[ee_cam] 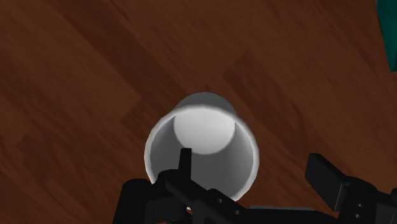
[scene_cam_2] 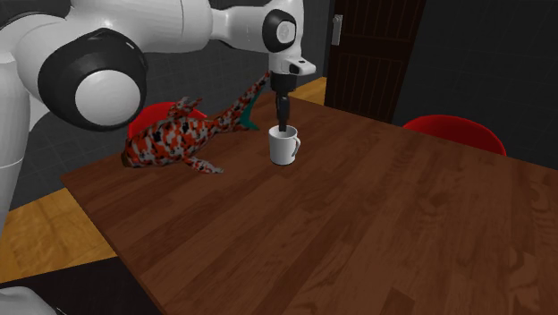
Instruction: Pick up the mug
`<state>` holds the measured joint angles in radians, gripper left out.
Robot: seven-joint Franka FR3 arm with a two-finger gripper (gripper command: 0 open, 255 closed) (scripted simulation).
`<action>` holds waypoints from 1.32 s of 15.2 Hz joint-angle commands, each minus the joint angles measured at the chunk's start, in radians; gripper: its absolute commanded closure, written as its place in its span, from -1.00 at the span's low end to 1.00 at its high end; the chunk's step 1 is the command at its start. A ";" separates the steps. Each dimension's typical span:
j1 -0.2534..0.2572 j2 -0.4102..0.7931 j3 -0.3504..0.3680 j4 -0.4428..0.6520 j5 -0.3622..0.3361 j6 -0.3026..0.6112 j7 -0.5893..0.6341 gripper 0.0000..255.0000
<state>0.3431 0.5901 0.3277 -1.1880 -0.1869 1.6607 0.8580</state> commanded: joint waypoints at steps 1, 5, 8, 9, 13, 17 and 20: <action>0.003 0.012 -0.002 -0.006 -0.004 0.017 0.003 -1.00; -0.001 0.015 -0.005 -0.056 -0.005 0.069 0.006 -1.00; 0.001 0.015 -0.009 -0.063 -0.003 0.077 0.006 -1.00; -0.009 -0.008 -0.008 -0.106 0.001 0.097 0.004 1.00; -0.002 0.006 -0.008 -0.082 -0.001 0.087 0.008 1.00; -0.011 0.034 -0.014 -0.062 -0.004 0.096 -0.011 1.00; 0.007 0.012 -0.015 -0.040 0.002 0.052 0.002 1.00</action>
<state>0.3454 0.5904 0.3147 -1.2199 -0.1858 1.8023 0.8606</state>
